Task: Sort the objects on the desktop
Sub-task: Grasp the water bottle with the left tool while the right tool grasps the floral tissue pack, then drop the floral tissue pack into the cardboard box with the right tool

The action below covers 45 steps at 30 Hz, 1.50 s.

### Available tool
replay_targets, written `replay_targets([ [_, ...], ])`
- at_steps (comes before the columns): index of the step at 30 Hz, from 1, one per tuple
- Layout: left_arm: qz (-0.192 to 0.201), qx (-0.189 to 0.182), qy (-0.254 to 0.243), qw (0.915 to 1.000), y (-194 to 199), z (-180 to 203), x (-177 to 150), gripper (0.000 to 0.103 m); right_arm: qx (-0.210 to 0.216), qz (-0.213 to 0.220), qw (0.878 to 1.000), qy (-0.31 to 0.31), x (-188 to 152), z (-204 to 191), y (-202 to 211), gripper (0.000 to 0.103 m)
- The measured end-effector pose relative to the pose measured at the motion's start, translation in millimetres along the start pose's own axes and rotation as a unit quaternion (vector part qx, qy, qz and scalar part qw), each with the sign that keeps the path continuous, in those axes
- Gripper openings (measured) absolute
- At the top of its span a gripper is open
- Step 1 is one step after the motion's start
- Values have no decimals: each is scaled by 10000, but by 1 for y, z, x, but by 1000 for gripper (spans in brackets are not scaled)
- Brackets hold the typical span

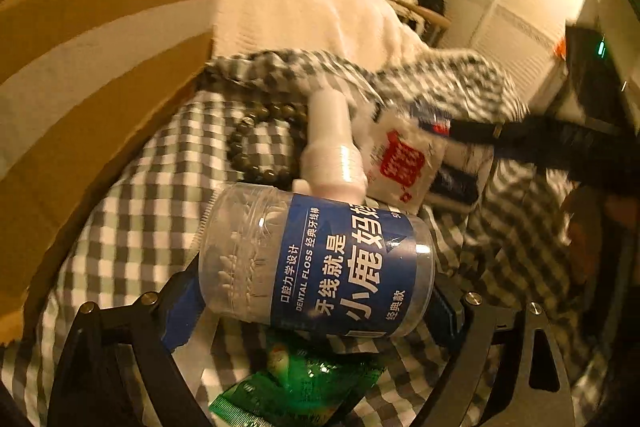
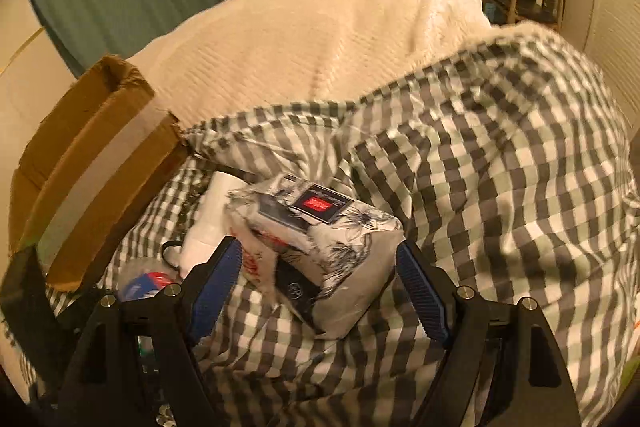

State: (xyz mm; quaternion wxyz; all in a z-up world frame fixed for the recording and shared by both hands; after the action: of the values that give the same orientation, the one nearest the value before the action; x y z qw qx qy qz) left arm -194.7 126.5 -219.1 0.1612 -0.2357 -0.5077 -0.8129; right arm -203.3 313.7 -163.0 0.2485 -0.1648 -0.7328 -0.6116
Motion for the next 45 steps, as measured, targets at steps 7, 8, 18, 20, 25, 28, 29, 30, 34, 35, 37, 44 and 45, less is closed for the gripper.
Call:
replay_targets([
  [7,482,481,301,9972,19,-19,13,93,-154,102,9993,322,-8,-11,8,25],
  [8,531,520,343,9966,23,-21,14,93,-236,199,9988,385,-7,-14,14,21],
  [18,1026,544,372,9925,62,-16,24,93,-888,1179,9881,445,-7,-14,102,16],
  [20,1168,565,360,9909,73,-13,28,93,-880,1266,9873,394,-10,-14,116,16],
  [25,1691,729,300,9824,111,-11,39,93,-795,1424,9860,356,-10,-22,143,16],
  [28,2049,743,339,9754,140,-11,51,93,-599,1550,9855,346,-5,-33,156,16],
  [29,2180,755,339,9724,150,-11,55,93,-509,1576,9855,361,-3,-37,160,16],
  [30,2285,775,332,9699,158,-12,59,93,-392,1619,9853,387,1,-45,164,16],
  [34,2752,911,310,9565,197,-21,84,92,-57,1795,9816,653,25,-80,176,16],
  [35,2861,974,361,9526,209,-28,93,92,-12,1821,9805,733,33,-89,176,16],
  [37,3017,1100,440,9460,225,-40,107,92,60,1895,9780,869,52,-112,176,16],
  [44,2899,1161,957,9452,230,-91,137,83,736,1846,9749,1002,114,-186,138,16],
  [45,2784,1064,984,9494,223,-94,133,83,771,1803,9754,1011,118,-194,131,16],
])
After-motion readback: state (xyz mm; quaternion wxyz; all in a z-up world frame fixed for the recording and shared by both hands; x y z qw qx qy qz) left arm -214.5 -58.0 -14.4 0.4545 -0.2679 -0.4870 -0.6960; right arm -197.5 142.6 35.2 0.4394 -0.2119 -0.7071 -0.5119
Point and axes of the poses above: each gripper's, at about its wrist camera, not at the fingertips, and y roughly against the way its jaws point, z to its right, x to its top, the point moved 9 cm from there along -y, roughly the way its jaws point, and after that the axes turned 12 degrees about y, right-handed, at the moved point
